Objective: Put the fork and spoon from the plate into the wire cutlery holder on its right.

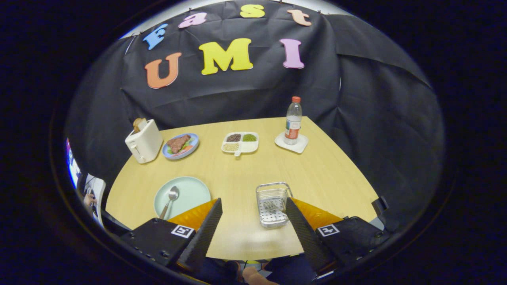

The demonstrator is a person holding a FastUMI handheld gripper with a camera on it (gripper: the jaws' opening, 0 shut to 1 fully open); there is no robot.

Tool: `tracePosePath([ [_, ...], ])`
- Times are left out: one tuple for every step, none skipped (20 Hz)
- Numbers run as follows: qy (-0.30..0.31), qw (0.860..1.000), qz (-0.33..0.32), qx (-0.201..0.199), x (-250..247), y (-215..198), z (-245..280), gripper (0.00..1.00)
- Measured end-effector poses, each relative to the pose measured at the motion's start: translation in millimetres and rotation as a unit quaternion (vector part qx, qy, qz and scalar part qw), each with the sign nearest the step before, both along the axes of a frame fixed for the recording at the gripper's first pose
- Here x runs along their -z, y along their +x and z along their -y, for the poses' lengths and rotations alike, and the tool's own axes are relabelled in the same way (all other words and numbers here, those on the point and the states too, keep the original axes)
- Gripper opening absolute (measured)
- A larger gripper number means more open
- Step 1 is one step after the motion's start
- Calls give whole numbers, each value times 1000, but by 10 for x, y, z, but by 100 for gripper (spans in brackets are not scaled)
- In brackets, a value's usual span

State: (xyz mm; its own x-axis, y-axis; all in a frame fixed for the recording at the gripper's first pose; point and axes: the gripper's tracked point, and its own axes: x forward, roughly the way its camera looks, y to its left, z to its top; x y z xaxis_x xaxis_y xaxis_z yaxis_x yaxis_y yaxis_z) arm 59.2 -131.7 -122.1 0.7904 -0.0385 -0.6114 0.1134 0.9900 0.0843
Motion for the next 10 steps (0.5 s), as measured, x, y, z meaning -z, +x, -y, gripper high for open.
tracePosePath([
  [0,1000,0,-7,-6,12,-132,97],
  [-2,1000,-2,-13,4,19,-261,97],
  [-2,1000,-4,-20,6,27,-376,97],
  [-3,1000,-6,-27,22,40,-505,97],
  [-3,999,-7,-34,37,55,-627,97],
  [-1,999,-7,-39,55,80,-755,97],
  [2,999,-7,-43,65,101,-880,97],
  [4,999,-8,-49,94,127,-1023,97],
  [5,998,-10,-55,120,148,-1158,97],
  [5,998,-12,-62,155,160,-1291,97],
])
